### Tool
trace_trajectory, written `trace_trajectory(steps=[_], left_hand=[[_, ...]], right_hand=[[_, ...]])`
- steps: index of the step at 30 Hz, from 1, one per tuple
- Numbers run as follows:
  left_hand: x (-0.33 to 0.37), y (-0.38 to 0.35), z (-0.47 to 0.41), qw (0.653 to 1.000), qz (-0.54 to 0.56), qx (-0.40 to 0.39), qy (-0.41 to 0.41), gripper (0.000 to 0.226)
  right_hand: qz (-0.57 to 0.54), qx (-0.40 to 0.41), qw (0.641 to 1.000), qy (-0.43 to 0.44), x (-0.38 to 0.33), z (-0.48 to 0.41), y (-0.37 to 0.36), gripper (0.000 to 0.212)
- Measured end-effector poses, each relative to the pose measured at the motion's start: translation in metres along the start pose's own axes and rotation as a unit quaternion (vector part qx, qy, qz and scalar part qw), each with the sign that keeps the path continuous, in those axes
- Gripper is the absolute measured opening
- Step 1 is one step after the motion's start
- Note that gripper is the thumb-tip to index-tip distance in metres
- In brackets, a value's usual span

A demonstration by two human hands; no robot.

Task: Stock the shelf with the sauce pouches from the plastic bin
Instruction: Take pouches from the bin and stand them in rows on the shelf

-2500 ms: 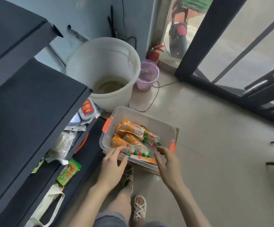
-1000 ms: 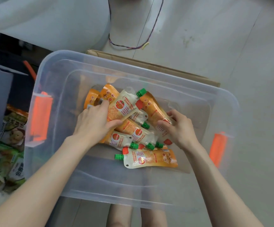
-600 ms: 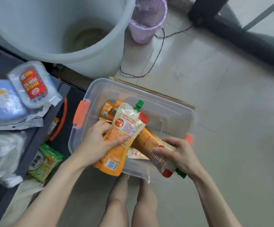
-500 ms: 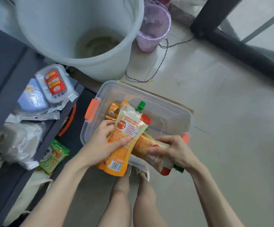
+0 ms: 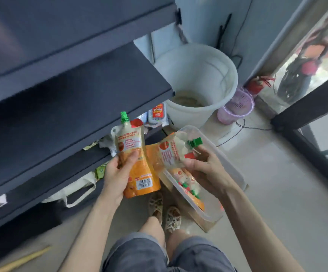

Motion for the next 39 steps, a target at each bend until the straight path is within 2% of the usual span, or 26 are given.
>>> trace_trajectory(steps=[3,8,14,17,21,22,25,27,29,31,34,38,39], left_hand=[[0.022,0.019,0.028,0.995,0.070,0.068,-0.021,0.062],[0.061,0.054,0.060,0.983,0.134,0.116,-0.046,0.066],[0.102,0.104,0.083,0.976,0.171,0.114,-0.071,0.064],[0.116,0.135,0.089,0.973,0.177,0.120,-0.089,0.052],[0.140,0.181,0.092,0.968,0.149,0.143,-0.143,0.039],[0.150,0.194,0.092,0.964,0.143,0.148,-0.171,0.036],[0.178,0.234,0.084,0.947,0.172,0.150,-0.224,0.037],[0.196,0.256,0.074,0.943,0.199,0.121,-0.236,0.042],[0.213,0.274,0.064,0.942,0.204,0.087,-0.252,0.043],[0.231,0.288,0.054,0.944,0.199,0.049,-0.260,0.042],[0.253,0.304,0.036,0.948,0.186,0.000,-0.256,0.041],[0.273,0.320,0.007,0.961,0.148,-0.005,-0.233,0.058],[0.278,0.322,0.001,0.963,0.143,-0.011,-0.230,0.056]], right_hand=[[0.004,-0.065,0.997,0.045,-0.012,-0.006,-0.057,0.063],[0.045,-0.152,0.986,0.053,-0.032,-0.017,-0.140,0.040],[0.106,-0.209,0.970,0.071,-0.048,-0.029,-0.234,0.082],[0.121,-0.196,0.970,0.083,-0.052,-0.037,-0.276,0.089],[0.169,-0.167,0.966,0.104,-0.051,-0.049,-0.326,0.047],[0.178,-0.163,0.964,0.110,-0.052,-0.052,-0.337,0.044],[0.212,-0.152,0.955,0.141,-0.059,-0.058,-0.378,0.054],[0.263,-0.132,0.940,0.174,-0.065,-0.063,-0.404,0.062],[0.293,-0.106,0.927,0.210,-0.071,-0.070,-0.424,0.059],[0.300,-0.089,0.921,0.232,-0.076,-0.079,-0.437,0.047],[0.302,-0.077,0.922,0.230,-0.082,-0.094,-0.448,0.035],[0.309,-0.062,0.925,0.213,-0.090,-0.111,-0.462,0.044],[0.306,-0.059,0.927,0.207,-0.092,-0.116,-0.465,0.049]])
Point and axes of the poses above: each hand's wrist, its own z-axis away from the middle knuckle, its own y-axis out of the back of the hand, x = y × z, the point moved 4 cm from there along -z, towards the middle knuckle, and after that the axes turned 7 degrees about -y, right-handed, at the moved point
